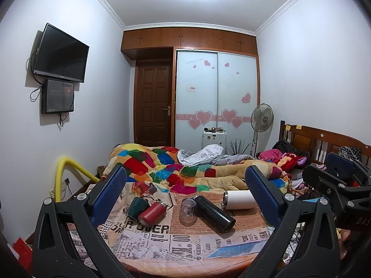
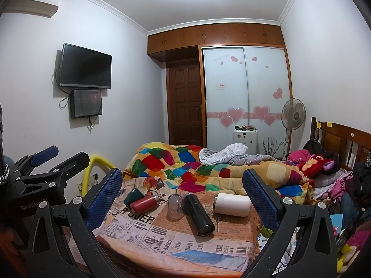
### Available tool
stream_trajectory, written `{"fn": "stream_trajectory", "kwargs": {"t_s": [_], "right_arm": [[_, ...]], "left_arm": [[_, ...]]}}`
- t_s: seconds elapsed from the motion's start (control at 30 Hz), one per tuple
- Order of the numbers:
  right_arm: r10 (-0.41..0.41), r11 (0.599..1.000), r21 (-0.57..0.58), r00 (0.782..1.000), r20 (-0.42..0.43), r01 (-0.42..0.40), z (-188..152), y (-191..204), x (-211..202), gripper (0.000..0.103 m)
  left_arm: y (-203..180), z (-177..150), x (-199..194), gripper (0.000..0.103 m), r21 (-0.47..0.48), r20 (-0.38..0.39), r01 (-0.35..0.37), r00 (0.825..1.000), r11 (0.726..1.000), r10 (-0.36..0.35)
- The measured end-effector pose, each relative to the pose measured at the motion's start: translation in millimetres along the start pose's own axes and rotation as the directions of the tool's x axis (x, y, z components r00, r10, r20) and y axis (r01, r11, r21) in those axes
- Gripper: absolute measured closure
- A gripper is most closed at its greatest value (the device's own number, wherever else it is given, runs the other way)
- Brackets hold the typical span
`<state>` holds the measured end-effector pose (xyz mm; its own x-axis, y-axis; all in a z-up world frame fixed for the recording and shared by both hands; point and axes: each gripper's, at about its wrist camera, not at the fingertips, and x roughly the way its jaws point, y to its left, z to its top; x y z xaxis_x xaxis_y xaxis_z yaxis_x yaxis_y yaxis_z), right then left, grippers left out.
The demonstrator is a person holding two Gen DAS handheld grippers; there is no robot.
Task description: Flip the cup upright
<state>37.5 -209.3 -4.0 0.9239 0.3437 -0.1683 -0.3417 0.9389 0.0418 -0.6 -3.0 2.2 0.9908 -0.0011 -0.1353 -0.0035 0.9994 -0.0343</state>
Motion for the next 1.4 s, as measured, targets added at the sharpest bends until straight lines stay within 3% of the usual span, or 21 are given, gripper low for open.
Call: {"fn": "stream_trajectory", "kwargs": {"t_s": [1.4], "right_arm": [[0.002, 1.0, -0.003, 1.0, -0.002, -0.002, -1.1, -3.2, -3.7, 0.0]], "left_arm": [[-1.1, -0.1, 4.0, 0.0, 0.008, 0.0, -0.004, 1.0, 1.0, 0.004]]}}
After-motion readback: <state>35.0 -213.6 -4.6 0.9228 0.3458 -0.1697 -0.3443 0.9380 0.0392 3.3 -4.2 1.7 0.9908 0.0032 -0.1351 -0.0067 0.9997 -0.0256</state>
